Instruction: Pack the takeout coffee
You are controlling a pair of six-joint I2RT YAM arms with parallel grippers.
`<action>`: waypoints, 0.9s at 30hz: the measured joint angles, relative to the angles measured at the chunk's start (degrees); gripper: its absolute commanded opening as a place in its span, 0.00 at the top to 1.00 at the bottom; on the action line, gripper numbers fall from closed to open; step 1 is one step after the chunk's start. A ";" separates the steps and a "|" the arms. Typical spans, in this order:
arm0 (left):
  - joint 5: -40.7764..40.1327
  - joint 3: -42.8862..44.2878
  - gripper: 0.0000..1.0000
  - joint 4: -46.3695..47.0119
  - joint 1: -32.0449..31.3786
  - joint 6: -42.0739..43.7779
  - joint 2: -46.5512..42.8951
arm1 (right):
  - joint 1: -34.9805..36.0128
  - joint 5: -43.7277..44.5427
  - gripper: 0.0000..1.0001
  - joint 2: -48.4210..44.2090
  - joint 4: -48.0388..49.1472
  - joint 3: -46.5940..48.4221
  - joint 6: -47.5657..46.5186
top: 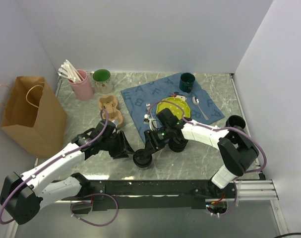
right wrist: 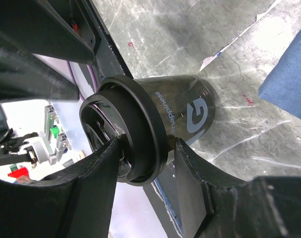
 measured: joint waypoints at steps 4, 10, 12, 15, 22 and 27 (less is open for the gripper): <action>3.02 -0.35 0.50 3.67 0.00 0.42 0.09 | 0.09 0.04 0.48 0.07 -0.42 0.39 -0.98; 6.99 -2.86 0.50 9.22 0.00 1.07 0.79 | 0.15 0.00 0.48 0.31 -1.01 0.83 -1.53; 8.26 -3.21 0.50 10.05 0.33 1.27 1.07 | 0.15 0.09 0.48 0.37 -1.62 1.14 -1.84; 9.51 -4.02 0.50 11.56 0.50 1.49 1.11 | 0.15 0.07 0.48 0.37 -2.43 1.31 -2.21; 11.58 -6.01 0.50 14.78 0.70 1.44 0.74 | 0.04 0.26 0.48 0.39 -4.42 1.88 -2.73; 11.54 -5.38 0.48 13.86 0.70 2.89 1.05 | 0.04 0.39 0.49 0.44 -4.98 2.19 -3.19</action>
